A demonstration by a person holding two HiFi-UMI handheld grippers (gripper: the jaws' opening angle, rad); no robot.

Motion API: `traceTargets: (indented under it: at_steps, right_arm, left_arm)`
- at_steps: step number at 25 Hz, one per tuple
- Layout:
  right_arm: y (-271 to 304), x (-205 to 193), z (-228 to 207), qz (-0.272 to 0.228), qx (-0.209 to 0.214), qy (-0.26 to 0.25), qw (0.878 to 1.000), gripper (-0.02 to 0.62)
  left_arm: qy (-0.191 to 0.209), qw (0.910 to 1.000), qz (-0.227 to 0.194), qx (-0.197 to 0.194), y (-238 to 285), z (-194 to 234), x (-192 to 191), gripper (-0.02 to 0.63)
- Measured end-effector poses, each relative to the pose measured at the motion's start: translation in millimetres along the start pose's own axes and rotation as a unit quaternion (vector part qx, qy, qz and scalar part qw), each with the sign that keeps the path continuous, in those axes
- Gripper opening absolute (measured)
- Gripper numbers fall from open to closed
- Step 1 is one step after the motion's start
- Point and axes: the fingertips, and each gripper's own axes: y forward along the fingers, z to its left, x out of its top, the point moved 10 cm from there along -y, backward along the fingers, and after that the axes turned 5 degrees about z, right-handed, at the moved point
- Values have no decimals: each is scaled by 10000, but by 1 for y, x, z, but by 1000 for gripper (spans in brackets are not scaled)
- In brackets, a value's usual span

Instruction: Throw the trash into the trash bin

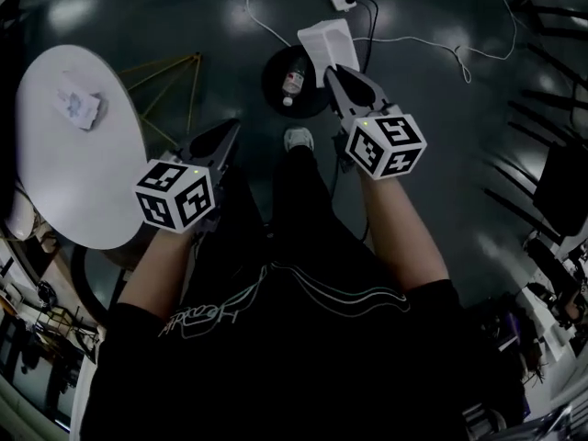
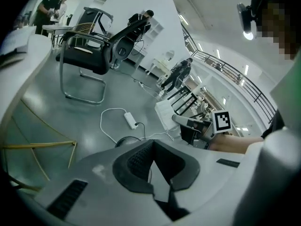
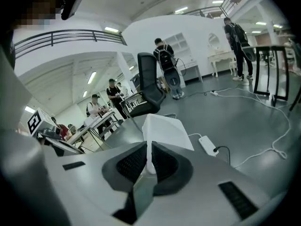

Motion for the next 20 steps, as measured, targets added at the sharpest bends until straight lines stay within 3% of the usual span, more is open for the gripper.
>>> traceTargets:
  at_steps: [4, 8, 12, 16, 20]
  right_arm:
    - [17, -33, -30, 358, 230, 51, 9991, 55]
    - [42, -69, -63, 1052, 400, 62, 9936, 55]
    - [72, -98, -87, 1748, 572, 206, 9827, 55]
    - [95, -121, -101, 2375, 619, -48, 9694, 55]
    - [114, -139, -101, 2822, 922, -159, 9548, 56]
  left_arm:
    - [-89, 9997, -35, 219, 31, 3, -7, 6]
    - [-360, 9987, -53, 349, 63, 5, -16, 6]
    - [-506, 9983, 77, 283, 89, 12, -25, 6]
    - [-616, 9976, -17, 315, 104, 8, -23, 6]
    - [-785, 9962, -88, 364, 107, 6, -28, 6]
